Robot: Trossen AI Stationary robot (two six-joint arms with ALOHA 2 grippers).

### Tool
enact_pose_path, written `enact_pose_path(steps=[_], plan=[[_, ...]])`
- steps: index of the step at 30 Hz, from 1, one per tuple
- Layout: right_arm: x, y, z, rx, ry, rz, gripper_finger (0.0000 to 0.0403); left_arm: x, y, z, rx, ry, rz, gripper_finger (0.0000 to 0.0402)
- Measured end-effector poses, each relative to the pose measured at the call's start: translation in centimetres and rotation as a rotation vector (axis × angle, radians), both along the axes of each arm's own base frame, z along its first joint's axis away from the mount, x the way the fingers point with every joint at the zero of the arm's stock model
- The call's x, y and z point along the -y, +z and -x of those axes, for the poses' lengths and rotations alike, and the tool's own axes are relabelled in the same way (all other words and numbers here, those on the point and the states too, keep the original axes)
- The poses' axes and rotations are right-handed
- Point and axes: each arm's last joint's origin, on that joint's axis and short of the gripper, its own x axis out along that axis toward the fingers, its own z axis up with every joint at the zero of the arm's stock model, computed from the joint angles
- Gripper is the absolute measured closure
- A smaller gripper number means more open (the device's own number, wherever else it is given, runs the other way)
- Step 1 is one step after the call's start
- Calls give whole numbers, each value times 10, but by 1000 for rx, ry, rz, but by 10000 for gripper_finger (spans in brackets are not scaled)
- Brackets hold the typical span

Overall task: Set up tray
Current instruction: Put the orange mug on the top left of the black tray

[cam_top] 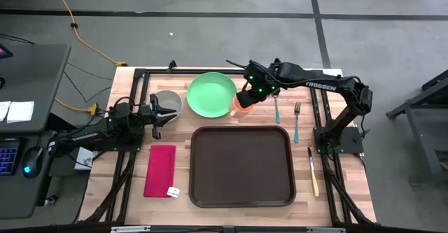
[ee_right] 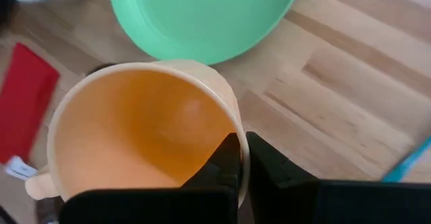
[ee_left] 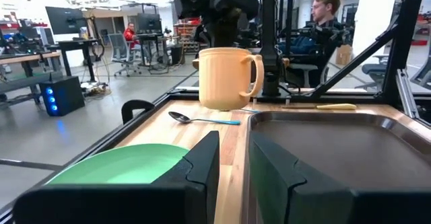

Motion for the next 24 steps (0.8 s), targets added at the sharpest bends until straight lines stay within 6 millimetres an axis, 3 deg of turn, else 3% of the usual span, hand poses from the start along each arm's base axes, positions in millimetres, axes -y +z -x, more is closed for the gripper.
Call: enact_pose_path(steps=[24], plan=[[-58, 7, -26, 146, -176, -77, 403, 3, 0, 0, 6, -120, 49, 289]])
